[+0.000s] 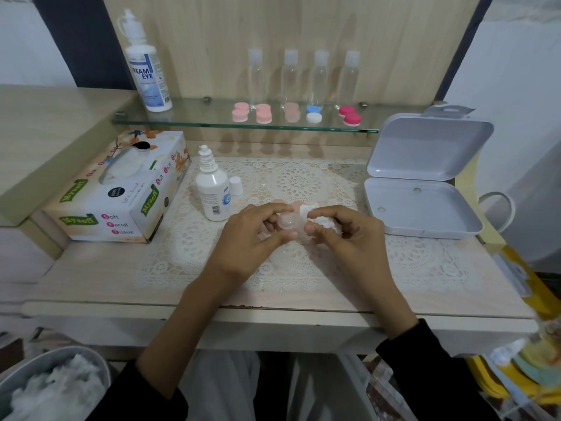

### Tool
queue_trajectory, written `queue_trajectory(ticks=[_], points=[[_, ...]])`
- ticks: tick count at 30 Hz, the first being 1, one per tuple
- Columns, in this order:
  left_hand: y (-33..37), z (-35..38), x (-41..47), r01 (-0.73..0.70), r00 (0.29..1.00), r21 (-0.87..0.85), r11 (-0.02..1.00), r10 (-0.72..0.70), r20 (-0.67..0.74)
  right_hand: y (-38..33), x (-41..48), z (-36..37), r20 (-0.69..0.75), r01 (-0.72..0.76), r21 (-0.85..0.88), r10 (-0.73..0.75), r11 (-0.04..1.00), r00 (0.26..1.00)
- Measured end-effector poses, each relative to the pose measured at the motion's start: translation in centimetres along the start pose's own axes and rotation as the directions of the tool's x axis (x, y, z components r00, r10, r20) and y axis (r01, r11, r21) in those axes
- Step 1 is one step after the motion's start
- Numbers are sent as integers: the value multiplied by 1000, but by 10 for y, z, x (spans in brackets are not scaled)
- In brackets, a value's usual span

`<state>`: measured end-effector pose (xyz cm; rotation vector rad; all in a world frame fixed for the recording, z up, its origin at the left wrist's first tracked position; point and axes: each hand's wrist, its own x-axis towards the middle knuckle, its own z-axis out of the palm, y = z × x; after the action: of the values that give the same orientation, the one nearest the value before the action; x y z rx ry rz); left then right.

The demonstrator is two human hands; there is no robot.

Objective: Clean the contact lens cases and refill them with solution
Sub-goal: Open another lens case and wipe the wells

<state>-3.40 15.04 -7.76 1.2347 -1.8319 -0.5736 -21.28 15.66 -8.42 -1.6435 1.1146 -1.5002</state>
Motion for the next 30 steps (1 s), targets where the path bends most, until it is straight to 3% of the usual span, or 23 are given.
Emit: queue_trajectory(ticks=[6, 10, 15, 20, 23, 30], points=[[-2, 0, 1, -77, 991, 34, 996, 80, -109, -1, 0, 1, 30, 0, -45, 1, 999, 1000], [-4, 0, 1, -128, 978, 104, 986, 143, -155, 5, 1, 2, 82, 165, -220, -151, 961, 985], [-7, 1, 1, -104, 980, 132, 986, 124, -153, 7, 1, 1, 131, 245, -369, -211, 896, 969], [-5, 2, 2, -98, 984, 112, 989, 113, -136, 3, 4, 1, 92, 264, -274, -248, 925, 964], [-4, 2, 3, -106, 986, 107, 989, 119, -114, -1, 6, 3, 62, 204, -215, -195, 955, 979], [-4, 0, 1, -181, 978, 161, 970, 195, -78, 2, 5, 12, 128, 400, -257, -380, 880, 916]])
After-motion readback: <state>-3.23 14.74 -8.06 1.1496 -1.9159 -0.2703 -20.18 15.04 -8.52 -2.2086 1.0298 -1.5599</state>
